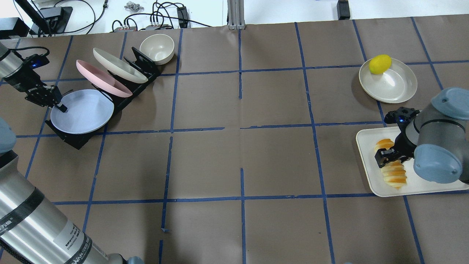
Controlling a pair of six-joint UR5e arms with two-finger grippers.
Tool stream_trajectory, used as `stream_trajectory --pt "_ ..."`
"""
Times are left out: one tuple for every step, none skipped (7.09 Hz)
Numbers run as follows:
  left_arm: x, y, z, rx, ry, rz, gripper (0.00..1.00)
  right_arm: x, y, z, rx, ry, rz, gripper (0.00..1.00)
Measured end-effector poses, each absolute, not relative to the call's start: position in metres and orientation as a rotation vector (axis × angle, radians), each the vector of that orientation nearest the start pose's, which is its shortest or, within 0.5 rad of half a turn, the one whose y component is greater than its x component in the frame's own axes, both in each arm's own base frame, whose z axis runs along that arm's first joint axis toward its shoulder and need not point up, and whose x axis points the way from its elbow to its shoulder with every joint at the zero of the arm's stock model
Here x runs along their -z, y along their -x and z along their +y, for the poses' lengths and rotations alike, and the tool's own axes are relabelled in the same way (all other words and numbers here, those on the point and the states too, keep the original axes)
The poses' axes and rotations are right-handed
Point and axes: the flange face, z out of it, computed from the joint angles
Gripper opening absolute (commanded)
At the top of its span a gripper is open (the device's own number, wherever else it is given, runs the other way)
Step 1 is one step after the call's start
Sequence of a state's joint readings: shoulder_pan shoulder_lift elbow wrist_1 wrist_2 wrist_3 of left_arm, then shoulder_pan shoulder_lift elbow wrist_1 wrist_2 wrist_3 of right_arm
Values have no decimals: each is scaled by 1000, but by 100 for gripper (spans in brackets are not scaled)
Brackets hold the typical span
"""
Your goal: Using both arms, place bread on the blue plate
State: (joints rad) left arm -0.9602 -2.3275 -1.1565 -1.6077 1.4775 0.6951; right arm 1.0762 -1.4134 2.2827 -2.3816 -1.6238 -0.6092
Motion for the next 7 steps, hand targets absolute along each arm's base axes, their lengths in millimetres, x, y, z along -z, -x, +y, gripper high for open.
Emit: stream_trajectory --pt "-217 -294 -670 -412 -115 3411 9 -179 83 -425 -110 193 3150 4" --pt "-229 -295 -670 -392 -116 3402 9 -184 83 -425 -94 203 3157 4" --pt "-245 -294 -668 -379 -119 3394 9 -197 82 -424 -61 211 3176 4" --pt "-265 -291 -662 -380 -122 3390 9 -215 78 -423 -15 221 3194 4" --pt "-288 -285 -652 -396 -128 3385 9 -233 73 -420 15 229 3202 4" --pt "-313 -276 -638 -433 -133 3378 8 -251 68 -418 24 235 3203 4" --pt "-337 -263 -618 -476 -135 3377 8 -273 65 -419 11 232 3196 5"
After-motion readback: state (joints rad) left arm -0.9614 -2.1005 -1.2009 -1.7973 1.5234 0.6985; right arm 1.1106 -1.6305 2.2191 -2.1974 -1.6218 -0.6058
